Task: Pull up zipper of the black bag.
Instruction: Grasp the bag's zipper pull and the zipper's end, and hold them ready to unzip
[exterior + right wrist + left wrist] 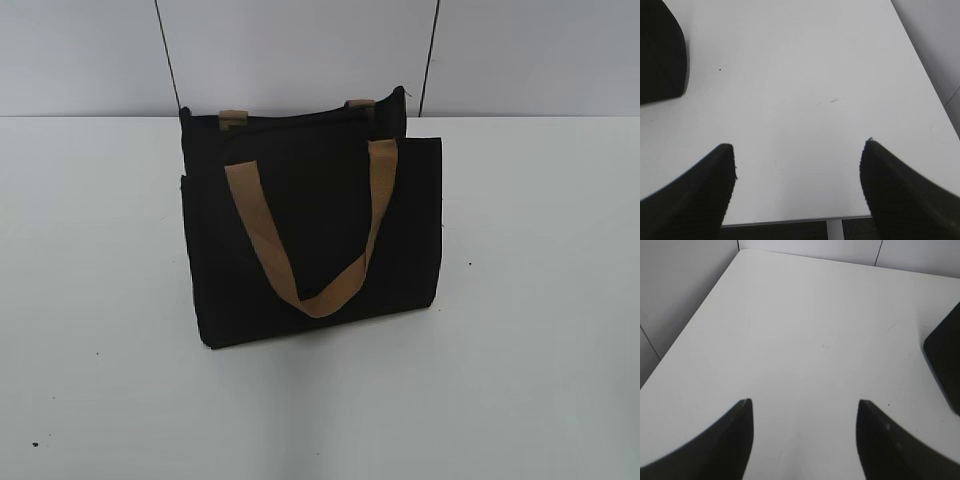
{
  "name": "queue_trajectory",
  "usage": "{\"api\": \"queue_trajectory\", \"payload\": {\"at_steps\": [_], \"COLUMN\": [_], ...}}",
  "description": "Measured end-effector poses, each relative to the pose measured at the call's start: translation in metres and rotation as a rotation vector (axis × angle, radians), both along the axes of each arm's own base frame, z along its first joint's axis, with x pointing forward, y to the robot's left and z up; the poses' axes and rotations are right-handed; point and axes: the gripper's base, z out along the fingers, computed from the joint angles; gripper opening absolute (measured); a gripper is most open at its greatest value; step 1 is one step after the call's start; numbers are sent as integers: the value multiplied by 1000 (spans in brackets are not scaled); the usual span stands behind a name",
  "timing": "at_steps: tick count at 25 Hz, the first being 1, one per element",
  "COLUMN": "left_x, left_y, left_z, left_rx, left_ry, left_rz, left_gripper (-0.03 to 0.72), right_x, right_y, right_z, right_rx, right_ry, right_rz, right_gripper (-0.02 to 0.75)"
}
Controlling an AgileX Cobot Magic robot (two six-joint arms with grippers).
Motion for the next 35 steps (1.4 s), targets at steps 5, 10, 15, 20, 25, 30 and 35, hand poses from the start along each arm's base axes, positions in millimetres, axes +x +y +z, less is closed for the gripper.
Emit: {"api": "queue_trajectory", "payload": {"at_steps": [5, 10, 15, 20, 25, 30, 35], "left_x": [0, 0, 0, 16, 58, 118, 168], "left_y": [0, 0, 0, -4, -11, -22, -34], "left_z": [0, 0, 0, 22, 44, 30, -17], "left_rx": [0, 0, 0, 8, 22, 27, 6], "left_ry": [0, 0, 0, -104, -248, -329, -409], "left_rz": [0, 0, 0, -37, -83, -142, -217], "left_gripper": [498, 498, 488, 426, 359, 337, 335], "right_x": [0, 0, 0, 0, 0, 0, 0], "right_y": [0, 0, 0, 0, 0, 0, 0], "right_z": [0, 0, 0, 0, 0, 0, 0], "right_rx": [0, 0, 0, 0, 0, 0, 0], "right_ry": [0, 0, 0, 0, 0, 0, 0], "right_rz": [0, 0, 0, 0, 0, 0, 0], "right_gripper": [594, 594, 594, 594, 594, 594, 594]}}
